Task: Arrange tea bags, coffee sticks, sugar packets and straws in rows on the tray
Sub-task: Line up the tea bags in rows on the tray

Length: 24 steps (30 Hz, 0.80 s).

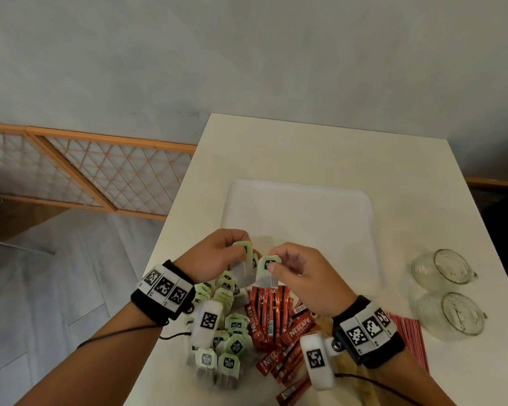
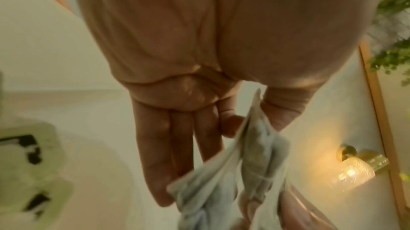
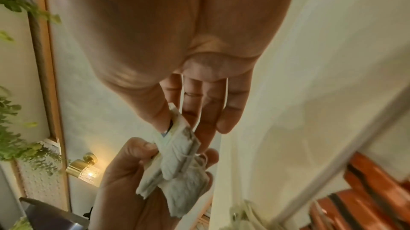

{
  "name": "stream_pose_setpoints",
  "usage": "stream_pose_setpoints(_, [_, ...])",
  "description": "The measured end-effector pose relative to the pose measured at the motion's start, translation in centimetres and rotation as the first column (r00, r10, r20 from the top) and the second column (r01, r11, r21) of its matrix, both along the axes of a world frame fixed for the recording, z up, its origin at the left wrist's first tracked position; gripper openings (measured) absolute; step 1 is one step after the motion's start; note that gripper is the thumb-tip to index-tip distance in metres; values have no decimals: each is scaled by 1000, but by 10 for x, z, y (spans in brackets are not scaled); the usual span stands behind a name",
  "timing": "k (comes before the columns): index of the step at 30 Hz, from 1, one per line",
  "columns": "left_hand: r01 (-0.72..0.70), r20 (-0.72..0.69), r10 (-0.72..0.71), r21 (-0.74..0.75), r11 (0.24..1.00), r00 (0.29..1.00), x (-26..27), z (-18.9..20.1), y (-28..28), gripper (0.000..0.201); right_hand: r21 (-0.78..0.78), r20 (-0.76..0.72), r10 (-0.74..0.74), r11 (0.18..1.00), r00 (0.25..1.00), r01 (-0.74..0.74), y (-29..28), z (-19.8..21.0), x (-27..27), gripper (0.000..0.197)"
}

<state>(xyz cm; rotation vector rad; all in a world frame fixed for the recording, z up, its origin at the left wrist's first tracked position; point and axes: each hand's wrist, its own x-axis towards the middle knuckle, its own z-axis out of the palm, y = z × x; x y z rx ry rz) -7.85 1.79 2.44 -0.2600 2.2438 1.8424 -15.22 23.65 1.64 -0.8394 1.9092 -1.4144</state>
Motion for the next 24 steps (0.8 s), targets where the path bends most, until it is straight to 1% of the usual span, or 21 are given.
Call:
stream_pose_setpoints(3, [-96, 17, 95, 138, 986, 995, -12, 1, -2, 13, -41, 4, -29, 999, 1000, 29, -13, 1, -10, 9])
stream_pose_setpoints(6, [-182, 66, 171, 237, 954, 983, -26, -1, -6, 12, -78, 6, -58, 995, 998, 58, -26, -1, -24, 10])
stream_pose_setpoints(9, [-231, 138, 193, 359, 904, 971, -36, -2, -8, 12, -112, -6, -79, 991, 997, 78, -37, -4, -40, 12])
stream_pose_setpoints(11, [-239, 152, 193, 390, 889, 969, -40, -1, -10, 19, -117, -20, -99, 989, 995, 96, -43, -5, -50, 11])
stream_pose_setpoints(13, [-235, 140, 196, 373, 898, 971, -44, 0, -13, 21, -114, -17, -114, 987, 993, 111, -50, -5, -58, 10])
stream_pose_setpoints(15, [-234, 130, 201, 335, 913, 971, -49, -2, -16, 19, -100, -20, -125, 987, 992, 122, -56, -6, -65, 9])
stream_pose_setpoints(21, [-178, 72, 168, 171, 969, 983, -62, -7, -27, 17, -71, -26, -142, 988, 990, 139, -71, -18, -83, 7])
stream_pose_setpoints(24, [-172, 25, 170, 96, 980, 985, -72, -10, -34, 19, -62, -27, -150, 987, 988, 148, -79, -23, -91, 9])
